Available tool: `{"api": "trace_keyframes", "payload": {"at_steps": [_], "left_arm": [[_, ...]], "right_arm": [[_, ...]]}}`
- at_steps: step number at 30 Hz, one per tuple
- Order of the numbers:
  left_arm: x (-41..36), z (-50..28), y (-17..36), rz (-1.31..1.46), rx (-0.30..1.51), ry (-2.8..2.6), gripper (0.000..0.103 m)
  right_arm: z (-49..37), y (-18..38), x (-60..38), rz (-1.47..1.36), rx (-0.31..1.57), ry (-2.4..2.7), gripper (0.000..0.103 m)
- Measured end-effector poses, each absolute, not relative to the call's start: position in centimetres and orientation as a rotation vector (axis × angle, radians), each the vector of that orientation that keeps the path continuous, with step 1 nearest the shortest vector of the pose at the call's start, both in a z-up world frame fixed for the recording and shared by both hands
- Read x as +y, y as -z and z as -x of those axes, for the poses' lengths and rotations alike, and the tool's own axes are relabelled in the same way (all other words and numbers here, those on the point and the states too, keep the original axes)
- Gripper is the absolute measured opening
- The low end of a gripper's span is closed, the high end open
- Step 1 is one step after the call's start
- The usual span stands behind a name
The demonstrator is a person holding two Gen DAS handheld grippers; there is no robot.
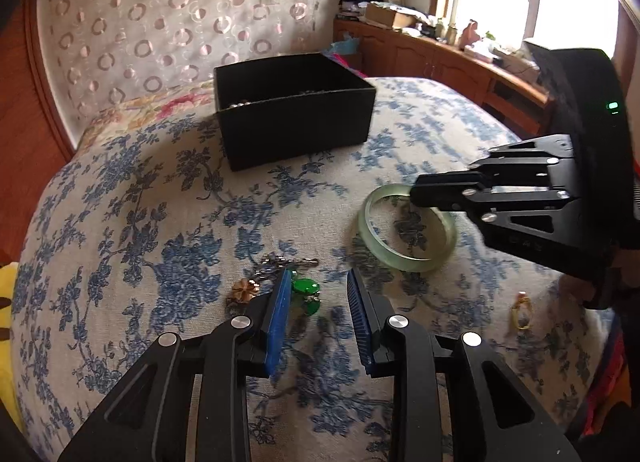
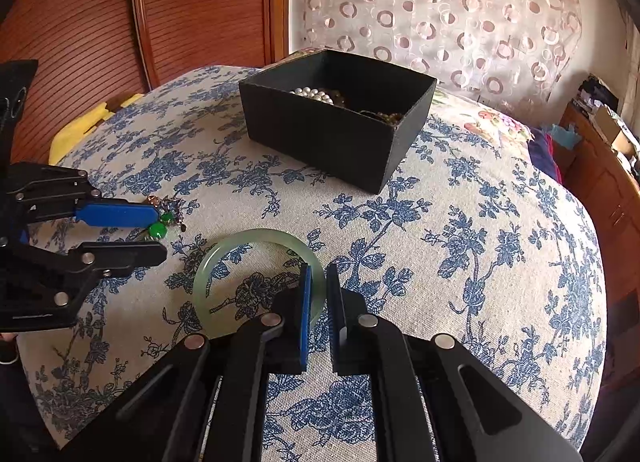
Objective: Organize jewelry
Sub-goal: 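Return the left gripper to the bed and grasp the green-stone pendant chain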
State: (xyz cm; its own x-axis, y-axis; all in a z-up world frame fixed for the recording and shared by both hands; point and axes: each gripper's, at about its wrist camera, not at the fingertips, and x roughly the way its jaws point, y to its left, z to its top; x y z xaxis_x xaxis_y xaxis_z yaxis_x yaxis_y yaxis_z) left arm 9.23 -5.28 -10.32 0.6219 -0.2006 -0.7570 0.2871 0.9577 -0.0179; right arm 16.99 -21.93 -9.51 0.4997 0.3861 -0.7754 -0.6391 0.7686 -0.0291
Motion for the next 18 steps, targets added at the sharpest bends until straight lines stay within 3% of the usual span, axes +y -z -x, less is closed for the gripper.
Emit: {"api": "trace_keyframes", "payload": {"at_steps": [10, 14, 18], "left_arm": [[-4.89, -9.59, 10.50, -0.118, 0.854, 0.241, 0.028], [-4.68, -9.59, 10.47, -0.111, 0.853, 0.242, 0.013], [-4.52, -9.16, 10.24, -0.102, 0.843, 0.252, 0.013]], "right_arm": [[-16.85, 9.56, -21.73, 0.350, 0.834, -0.625, 0.009], [-16.87, 9.60, -21.64, 0.356, 0.831, -0.622, 0.009], [-16.84, 9.61, -21.66, 0.355, 0.831, -0.623, 0.009]]}}
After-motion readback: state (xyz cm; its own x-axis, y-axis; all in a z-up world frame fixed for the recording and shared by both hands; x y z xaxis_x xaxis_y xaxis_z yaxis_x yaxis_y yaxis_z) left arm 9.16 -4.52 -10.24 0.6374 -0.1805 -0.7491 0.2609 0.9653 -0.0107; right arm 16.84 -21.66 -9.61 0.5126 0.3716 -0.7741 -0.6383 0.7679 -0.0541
